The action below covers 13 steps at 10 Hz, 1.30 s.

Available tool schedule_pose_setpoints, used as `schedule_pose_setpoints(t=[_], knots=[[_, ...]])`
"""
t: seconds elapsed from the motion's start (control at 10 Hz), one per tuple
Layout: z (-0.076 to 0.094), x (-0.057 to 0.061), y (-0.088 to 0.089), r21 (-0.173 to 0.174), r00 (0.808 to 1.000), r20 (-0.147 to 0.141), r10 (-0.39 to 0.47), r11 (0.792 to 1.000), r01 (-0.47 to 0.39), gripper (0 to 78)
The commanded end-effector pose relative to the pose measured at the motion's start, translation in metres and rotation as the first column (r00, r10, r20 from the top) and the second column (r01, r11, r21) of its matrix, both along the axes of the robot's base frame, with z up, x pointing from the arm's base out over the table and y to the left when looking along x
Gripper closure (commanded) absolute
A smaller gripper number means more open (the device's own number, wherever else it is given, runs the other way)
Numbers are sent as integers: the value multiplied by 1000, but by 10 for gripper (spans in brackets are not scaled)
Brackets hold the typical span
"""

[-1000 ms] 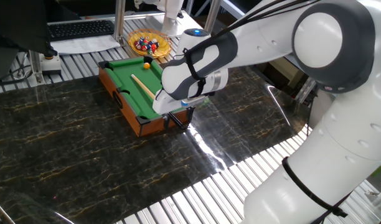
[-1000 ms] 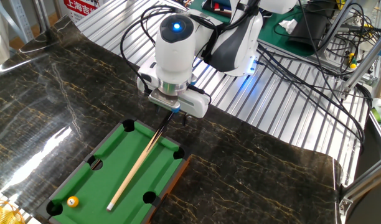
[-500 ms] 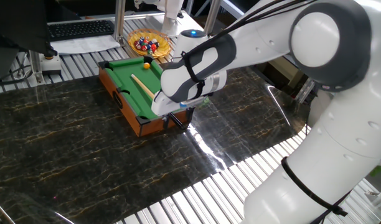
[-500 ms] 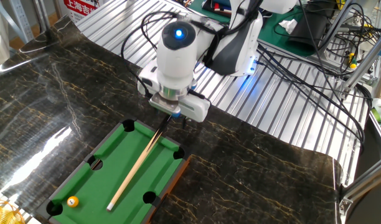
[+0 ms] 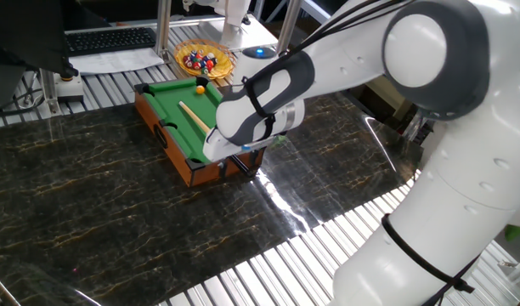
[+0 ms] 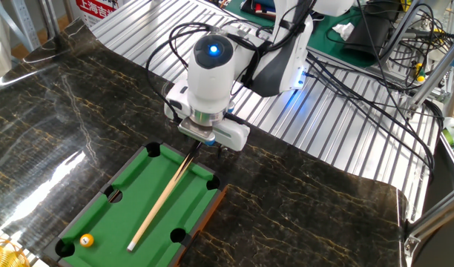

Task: Hit the pool ball

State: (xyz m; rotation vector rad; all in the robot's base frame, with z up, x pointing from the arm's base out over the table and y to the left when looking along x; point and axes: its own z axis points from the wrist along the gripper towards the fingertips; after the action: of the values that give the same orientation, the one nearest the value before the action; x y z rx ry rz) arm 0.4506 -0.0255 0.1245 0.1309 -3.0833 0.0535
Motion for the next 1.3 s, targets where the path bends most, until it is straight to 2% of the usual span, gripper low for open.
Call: schedule_pose_setpoints(t=[0.1, 0.5, 1.3], knots=[[10, 3, -5, -3, 1000, 1, -9, 1000, 9, 1], [-2, 6, -9, 14, 1000, -4, -4, 1000, 4, 1], [1, 10, -12, 13, 1000, -3, 2, 1000, -2, 1]])
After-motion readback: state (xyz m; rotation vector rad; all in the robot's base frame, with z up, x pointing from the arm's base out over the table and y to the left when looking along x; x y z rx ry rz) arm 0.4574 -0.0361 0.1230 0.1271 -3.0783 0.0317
